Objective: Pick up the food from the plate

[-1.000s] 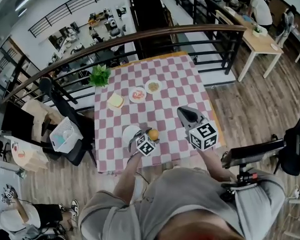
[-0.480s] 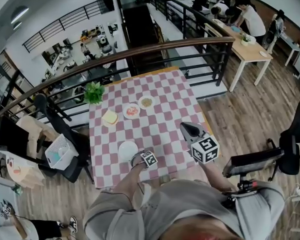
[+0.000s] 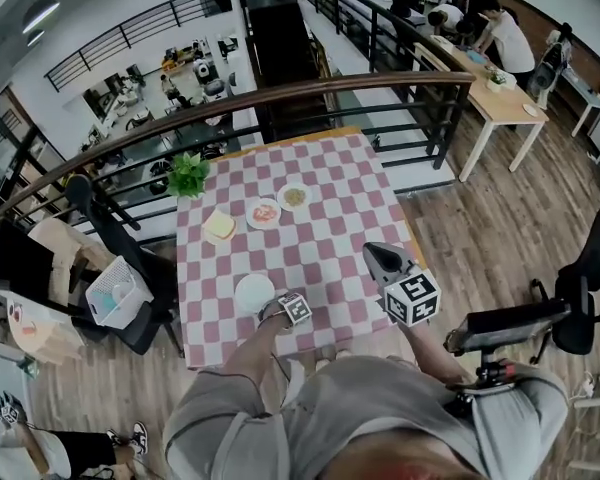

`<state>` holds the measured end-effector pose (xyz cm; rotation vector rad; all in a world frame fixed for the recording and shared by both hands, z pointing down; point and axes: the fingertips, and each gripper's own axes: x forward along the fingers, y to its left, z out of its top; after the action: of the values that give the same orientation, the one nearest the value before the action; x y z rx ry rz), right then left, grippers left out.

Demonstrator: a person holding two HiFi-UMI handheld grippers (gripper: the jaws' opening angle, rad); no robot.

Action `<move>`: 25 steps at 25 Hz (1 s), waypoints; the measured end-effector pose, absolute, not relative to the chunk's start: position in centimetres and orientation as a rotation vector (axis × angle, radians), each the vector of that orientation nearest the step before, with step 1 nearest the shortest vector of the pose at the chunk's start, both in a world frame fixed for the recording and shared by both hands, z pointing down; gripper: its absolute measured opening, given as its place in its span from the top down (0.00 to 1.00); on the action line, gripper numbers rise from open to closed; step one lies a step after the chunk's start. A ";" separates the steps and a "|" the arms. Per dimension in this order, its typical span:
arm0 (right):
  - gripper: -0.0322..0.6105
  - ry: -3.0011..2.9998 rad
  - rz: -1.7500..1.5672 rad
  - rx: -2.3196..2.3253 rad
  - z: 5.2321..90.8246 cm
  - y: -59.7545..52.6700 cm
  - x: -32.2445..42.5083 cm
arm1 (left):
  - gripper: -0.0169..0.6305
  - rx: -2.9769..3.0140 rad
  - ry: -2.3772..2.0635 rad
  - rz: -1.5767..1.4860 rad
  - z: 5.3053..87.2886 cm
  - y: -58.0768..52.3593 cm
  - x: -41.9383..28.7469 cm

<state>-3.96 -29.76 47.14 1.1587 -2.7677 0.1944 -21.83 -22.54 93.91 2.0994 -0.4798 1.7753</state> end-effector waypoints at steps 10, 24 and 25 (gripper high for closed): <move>0.93 -2.801 0.206 1.105 47.2 -30.0 -5.7 | 0.39 2.188 -0.396 1.854 92.9 -21.8 -21.1; 0.93 -2.882 0.211 0.938 47.2 -30.9 -10.0 | 0.35 2.818 -1.362 0.797 53.7 -30.7 -20.8; 0.93 -2.890 0.204 0.924 47.0 -30.9 -10.5 | 0.35 2.824 -1.463 0.630 50.0 -30.2 -21.5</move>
<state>-10.47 -30.92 47.01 0.9236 -2.8903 0.2038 -21.54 -30.16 50.04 2.8243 -1.4634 0.6299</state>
